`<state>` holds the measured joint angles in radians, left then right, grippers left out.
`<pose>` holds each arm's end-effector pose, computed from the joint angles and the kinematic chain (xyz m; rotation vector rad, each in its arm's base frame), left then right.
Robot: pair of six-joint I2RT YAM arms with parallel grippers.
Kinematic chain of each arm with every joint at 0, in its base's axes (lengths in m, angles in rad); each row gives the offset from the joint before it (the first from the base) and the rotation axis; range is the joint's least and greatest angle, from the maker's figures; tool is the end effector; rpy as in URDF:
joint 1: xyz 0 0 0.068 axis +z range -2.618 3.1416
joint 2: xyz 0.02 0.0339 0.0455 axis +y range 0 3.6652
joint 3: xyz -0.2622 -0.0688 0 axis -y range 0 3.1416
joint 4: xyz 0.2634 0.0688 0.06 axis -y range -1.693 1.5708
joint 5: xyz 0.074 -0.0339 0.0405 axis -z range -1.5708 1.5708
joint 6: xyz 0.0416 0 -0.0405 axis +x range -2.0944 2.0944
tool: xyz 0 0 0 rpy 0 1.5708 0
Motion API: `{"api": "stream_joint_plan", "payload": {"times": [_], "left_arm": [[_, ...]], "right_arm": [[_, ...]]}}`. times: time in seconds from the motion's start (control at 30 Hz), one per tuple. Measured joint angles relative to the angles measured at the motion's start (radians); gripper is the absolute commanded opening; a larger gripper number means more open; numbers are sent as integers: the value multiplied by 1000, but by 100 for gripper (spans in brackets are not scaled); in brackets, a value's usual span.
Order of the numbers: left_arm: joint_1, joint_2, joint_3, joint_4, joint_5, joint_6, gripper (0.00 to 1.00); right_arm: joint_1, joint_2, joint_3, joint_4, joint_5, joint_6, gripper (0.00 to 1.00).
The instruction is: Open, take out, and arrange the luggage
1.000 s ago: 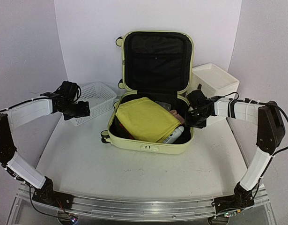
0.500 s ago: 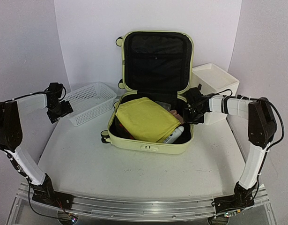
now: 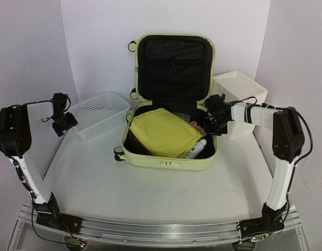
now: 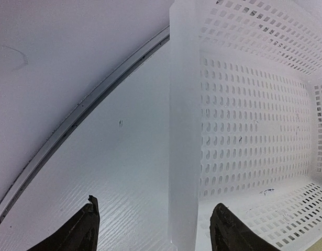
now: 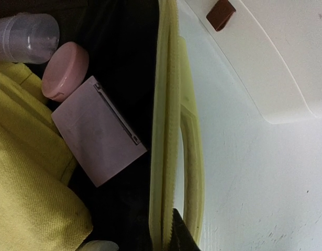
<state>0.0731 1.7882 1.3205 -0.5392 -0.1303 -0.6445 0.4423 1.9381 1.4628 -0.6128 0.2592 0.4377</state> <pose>0.3989 0.0346 0.2069 -0.9460 2.3844 -0.0488 0.3921 0.1739 0.1899 0.0774 2.5978 -0.0340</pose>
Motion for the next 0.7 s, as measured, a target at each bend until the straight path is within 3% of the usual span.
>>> {"api": "stream_joint_plan", "payload": {"times": [0.1,0.3,0.43,0.5,0.7], "left_arm": [[0,22,12,8,15,-11,68],[0,56,18,16,61,-30,44],[0,56,11,29,87,-57,5],[-2,48,-12,64,98,-82,0],[-6,-144,-187,89,58,-174,0]], "right_arm": [[-6,11,17,30,-1,-12,33],[-12,8,20,66,-1,-35,40],[-13,-35,-29,102,-10,-56,46],[-13,-83,-73,118,-18,-71,48],[-13,-218,-147,167,-66,-108,50]]}}
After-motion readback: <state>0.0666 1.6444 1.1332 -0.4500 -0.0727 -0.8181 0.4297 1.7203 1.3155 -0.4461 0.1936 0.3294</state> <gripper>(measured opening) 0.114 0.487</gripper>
